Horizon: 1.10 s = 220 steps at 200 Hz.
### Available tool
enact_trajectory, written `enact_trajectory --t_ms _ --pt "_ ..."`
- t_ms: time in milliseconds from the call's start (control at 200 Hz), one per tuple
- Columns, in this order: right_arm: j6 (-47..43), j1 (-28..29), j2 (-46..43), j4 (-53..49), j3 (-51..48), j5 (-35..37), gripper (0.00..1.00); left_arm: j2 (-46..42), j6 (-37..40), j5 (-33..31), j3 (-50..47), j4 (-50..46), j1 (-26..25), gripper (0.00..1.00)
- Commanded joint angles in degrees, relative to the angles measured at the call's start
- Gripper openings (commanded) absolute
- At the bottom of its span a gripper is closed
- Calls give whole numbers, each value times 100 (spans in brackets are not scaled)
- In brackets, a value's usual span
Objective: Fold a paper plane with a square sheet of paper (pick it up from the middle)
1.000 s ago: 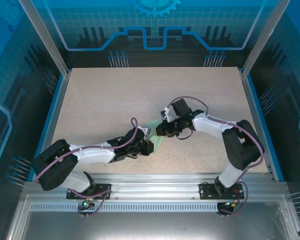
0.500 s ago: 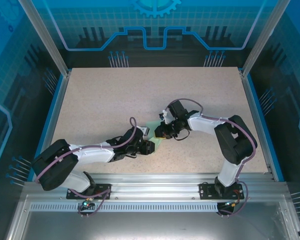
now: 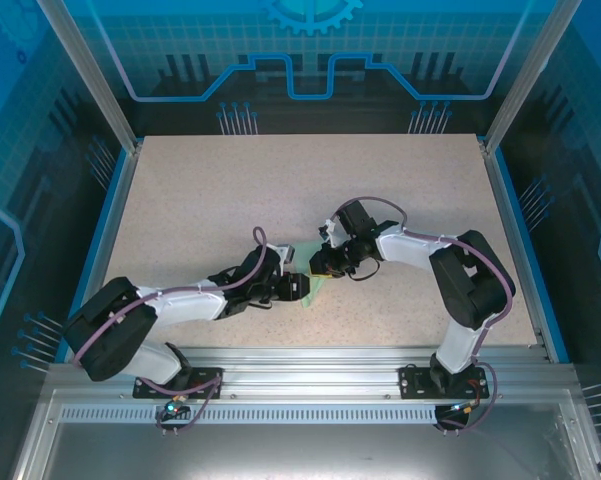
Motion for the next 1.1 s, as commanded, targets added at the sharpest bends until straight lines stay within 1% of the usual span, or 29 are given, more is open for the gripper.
enact_trajectory --t_ms 0,165,215,275,325,395,430,540,635,720,915,1010,1095 --pt "81 50 107 41 150 -21 19 153 -100 282 121 227 102 42" --pt "81 50 98 37 141 -18 19 160 -118 266 125 287 172 35" --pt "77 45 106 29 145 -10 19 162 -118 274 113 296 200 31" --pt "77 49 103 11 153 -9 19 160 -102 291 121 305 237 29" --pt "79 42 100 6 163 -5 19 174 -83 314 147 272 271 25" --pt "77 37 99 -11 168 12 19 187 -58 327 169 248 330 23" --pt "83 48 101 -11 170 14 19 184 -41 366 181 252 350 20" --pt "86 42 82 -36 169 38 19 213 43 441 224 194 412 18" --pt "95 37 68 -38 166 47 20 245 110 556 240 193 475 13" --pt "108 48 23 -45 151 60 21 311 216 684 283 178 537 7" --pt "120 50 -276 -141 25 244 26 623 509 865 474 3 656 4" --pt "154 61 -388 -135 -79 300 26 770 656 934 572 -42 712 4" --pt "198 86 -463 -110 -211 346 27 891 772 1124 670 -34 779 4"
